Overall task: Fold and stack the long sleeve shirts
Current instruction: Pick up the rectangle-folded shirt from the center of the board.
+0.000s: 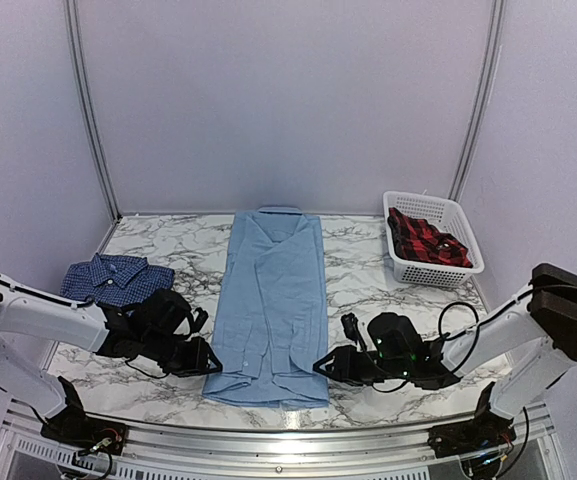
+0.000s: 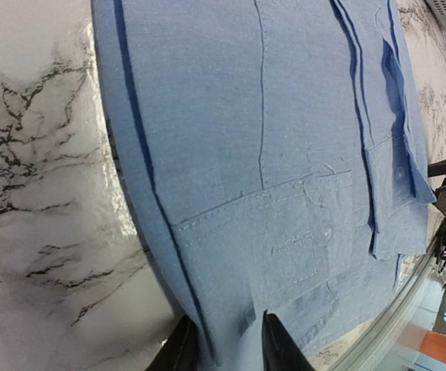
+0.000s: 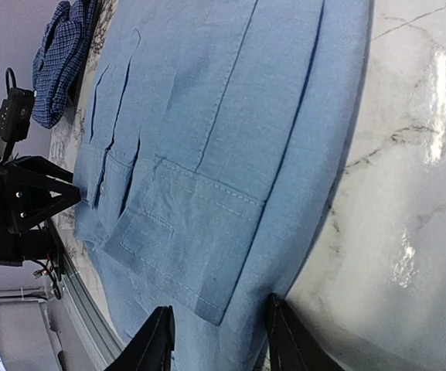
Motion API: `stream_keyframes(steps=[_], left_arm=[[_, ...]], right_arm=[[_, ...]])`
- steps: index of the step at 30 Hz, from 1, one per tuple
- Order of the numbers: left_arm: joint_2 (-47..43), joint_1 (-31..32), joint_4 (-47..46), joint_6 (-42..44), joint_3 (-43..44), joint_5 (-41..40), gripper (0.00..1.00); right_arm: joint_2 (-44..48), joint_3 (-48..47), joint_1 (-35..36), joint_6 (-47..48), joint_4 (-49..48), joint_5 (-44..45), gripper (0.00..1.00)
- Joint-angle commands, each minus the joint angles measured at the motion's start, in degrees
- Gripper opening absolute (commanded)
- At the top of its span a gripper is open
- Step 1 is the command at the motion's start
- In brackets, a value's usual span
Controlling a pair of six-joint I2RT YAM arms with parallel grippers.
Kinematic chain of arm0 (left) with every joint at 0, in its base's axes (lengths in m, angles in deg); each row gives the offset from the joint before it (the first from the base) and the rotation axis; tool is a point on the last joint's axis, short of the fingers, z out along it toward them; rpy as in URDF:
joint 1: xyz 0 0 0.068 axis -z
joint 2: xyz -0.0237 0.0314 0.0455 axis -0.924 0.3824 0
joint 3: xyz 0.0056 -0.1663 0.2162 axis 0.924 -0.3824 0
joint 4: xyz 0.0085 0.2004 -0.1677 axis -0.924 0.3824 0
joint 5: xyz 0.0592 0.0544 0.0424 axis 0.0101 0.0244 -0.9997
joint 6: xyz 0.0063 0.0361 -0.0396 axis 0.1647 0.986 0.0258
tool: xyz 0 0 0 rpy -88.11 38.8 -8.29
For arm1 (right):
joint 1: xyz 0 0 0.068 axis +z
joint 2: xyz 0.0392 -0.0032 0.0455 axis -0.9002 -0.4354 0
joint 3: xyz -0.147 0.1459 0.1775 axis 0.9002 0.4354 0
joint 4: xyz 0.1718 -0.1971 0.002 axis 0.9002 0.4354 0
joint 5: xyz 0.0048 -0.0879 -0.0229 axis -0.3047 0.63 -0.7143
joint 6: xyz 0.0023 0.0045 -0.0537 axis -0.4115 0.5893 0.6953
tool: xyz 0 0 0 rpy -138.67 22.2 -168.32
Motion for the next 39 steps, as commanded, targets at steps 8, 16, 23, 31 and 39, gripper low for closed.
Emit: stream_keyframes(steps=[8,16,23,31,39], left_arm=[[1.49,0.28,7.23,2.45,0.49,-2.52,0.38],[2.75,0.38,5.52,2.43,1.77,1.61,0.16],[0.00,0.43,5.28,0.96,1.63,5.18,0.00],[-5.50,0.38,10.43,0.63,5.37,2.48,0.00],[-2.29,-2.62,14.66,2.92,15.32,-1.01,0.00]], right_arm=[[-7.75,1.90,0.17,-2.38,-2.62,-5.89,0.41],[-9.53,0.93,0.02,-2.83,-3.66,-6.37,0.24],[-5.38,-1.04,-0.02,-1.46,0.76,-6.86,0.00],[3.65,-6.61,-0.45,1.66,13.24,-4.50,0.00],[2.88,-13.33,-6.35,4.41,14.76,-6.07,0.00]])
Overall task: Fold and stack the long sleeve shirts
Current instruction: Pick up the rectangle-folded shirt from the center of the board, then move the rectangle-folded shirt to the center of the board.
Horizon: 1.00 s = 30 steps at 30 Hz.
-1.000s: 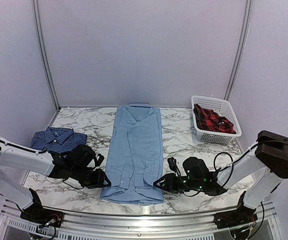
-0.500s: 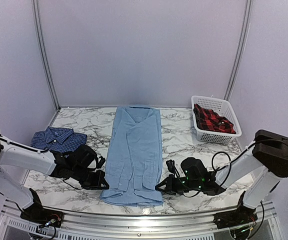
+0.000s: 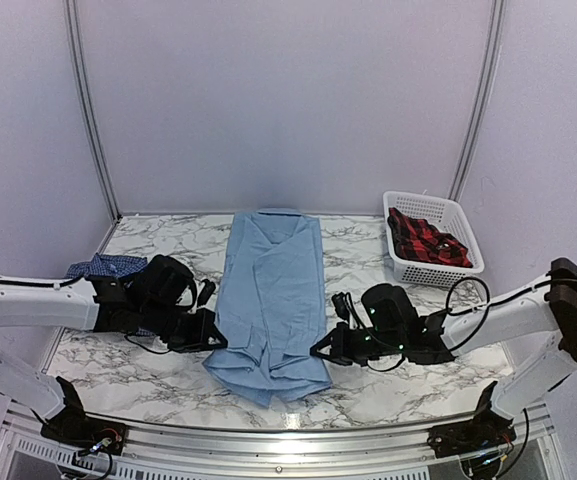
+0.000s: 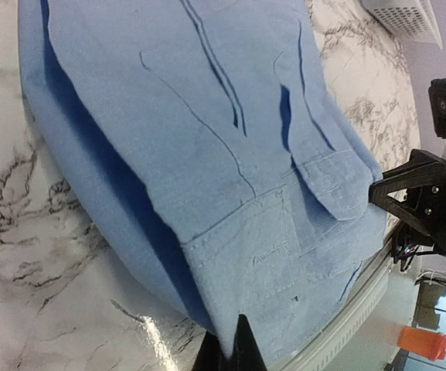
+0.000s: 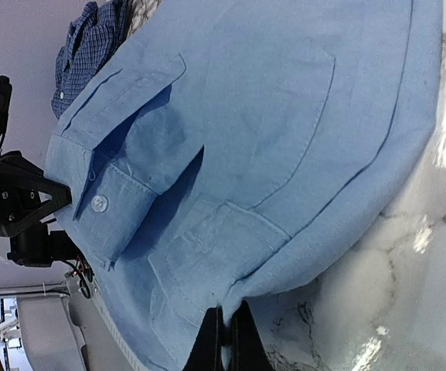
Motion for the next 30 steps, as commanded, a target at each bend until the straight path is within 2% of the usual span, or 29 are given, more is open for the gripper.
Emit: stream_keyframes(steps=[1,5,13,19,24,30], left_arm=[[2.41,-3.07,3.34,1.68,5.37,-2.50,0.00],[8.15,-7.24,3.34,2.65,10.41,-2.20,0.00],[22.58,-15.46,1.81,5.04,23.96,-1.77,0.00],[33.39,-17.70,-0.96,6.03,30.86,-1.11,0.00],[39.15,-18.21,-2.82,5.98,32.96,-0.23,0.00],[38.10,-17.44,-5.24,4.87,27.97,1.61,0.00]], right_arm=[[-0.71,-4.61,-4.52,2.73,1.77,-0.15,0.00],[-3.59,-8.44,-9.30,4.28,-0.48,-0.49,0.00],[-17.72,-23.51,-18.27,9.34,-1.97,-3.53,0.00],[-28.93,-31.10,-21.94,10.27,-3.57,-6.11,0.00],[-34.83,-33.85,-22.52,10.62,-4.15,-7.10,0.00],[-33.09,-27.53,-22.31,9.90,-6.25,-6.86,0.00]])
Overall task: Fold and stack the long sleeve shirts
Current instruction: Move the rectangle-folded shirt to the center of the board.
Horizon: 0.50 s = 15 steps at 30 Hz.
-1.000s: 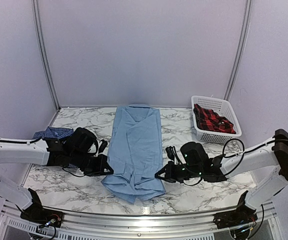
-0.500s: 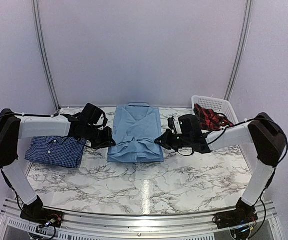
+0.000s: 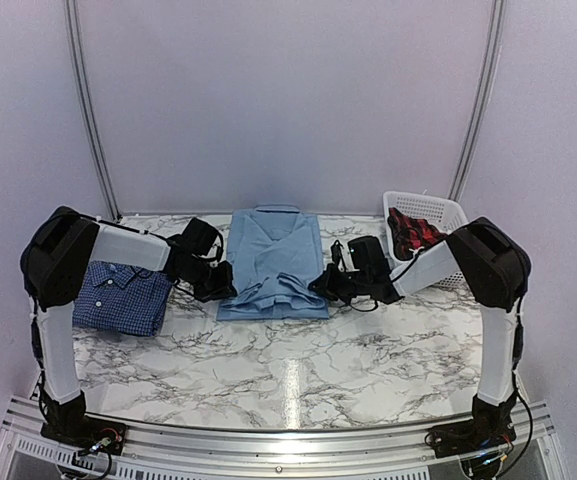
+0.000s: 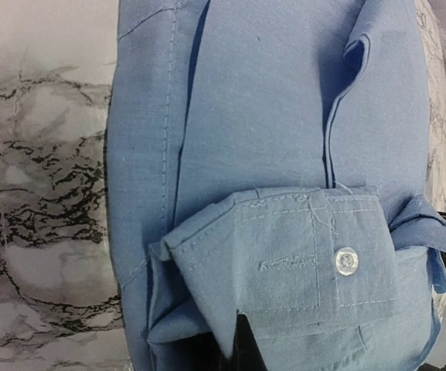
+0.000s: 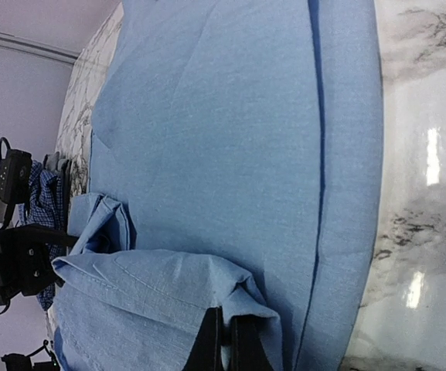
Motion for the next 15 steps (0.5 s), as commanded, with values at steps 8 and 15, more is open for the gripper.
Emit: stream_keyframes(steps=[8,15], left_arm=[[-11.61,4.96,-5.11,-4.28,-15.79,-0.04,0.00],[-19.10,8.91,-4.60,-6.78,-20.74,-2.84,0.00]], right_arm=[[11.60,18.53,2.15,-0.54,-3.91,0.17,0.00],[19.18,24.52,4.09,0.35,-0.88,2.31,0.00]])
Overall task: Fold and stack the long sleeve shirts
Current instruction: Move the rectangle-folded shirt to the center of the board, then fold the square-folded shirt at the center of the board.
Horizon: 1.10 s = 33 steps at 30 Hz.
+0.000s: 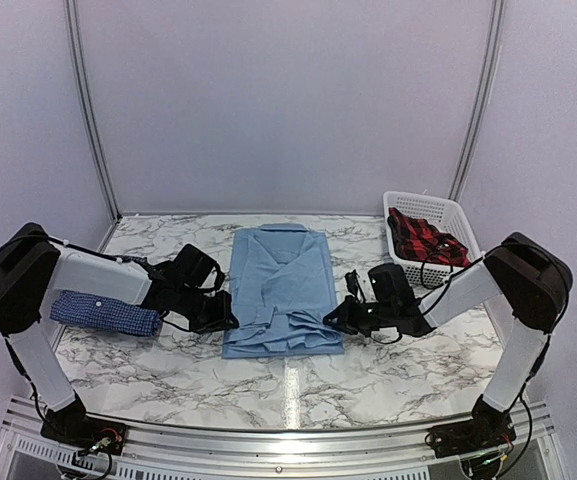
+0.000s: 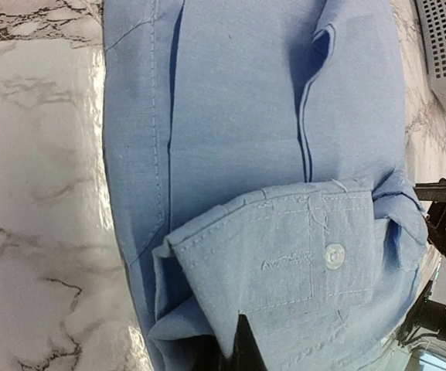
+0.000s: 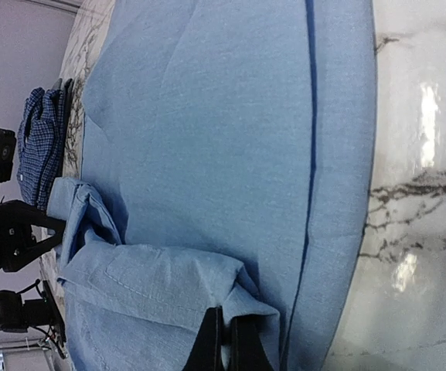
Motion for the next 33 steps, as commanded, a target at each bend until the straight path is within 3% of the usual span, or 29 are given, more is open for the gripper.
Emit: stream_keyframes(steps=[1,18,19,22,25,29,33], left_arm=[[-4.35,0.37,1.44,-1.60,-1.21,-3.18,0.00],[1.95,-2.17,5.86,3.53,7.87,-3.42,0.01],[2.06,-2.32,5.86,3.61,7.95,-3.26,0.07],[1.49,-2.88,5.86,4.19,8.08,-3.46,0.44],[-0.03,-3.67,5.86,5.65,9.02,-3.60,0.66],[-2.25,-4.43,7.46,7.67,10.06,-3.68,0.78],[-4.58,-4.55,9.47,9.31,8.72,-3.71,0.85]], right_arm=[[3.98,1.12,0.48,0.97,4.37,3.01,0.00],[0.47,-9.26,-2.78,5.45,10.26,2.57,0.00],[0.44,-9.56,-2.78,5.58,10.33,2.32,0.03],[0.91,-10.20,-2.75,6.39,11.15,2.13,0.18],[2.78,-10.31,-2.73,7.55,12.80,3.20,0.33],[6.76,-10.03,-2.68,10.51,17.21,6.93,0.51],[11.68,-9.21,-1.86,14.77,21.27,10.01,0.61]])
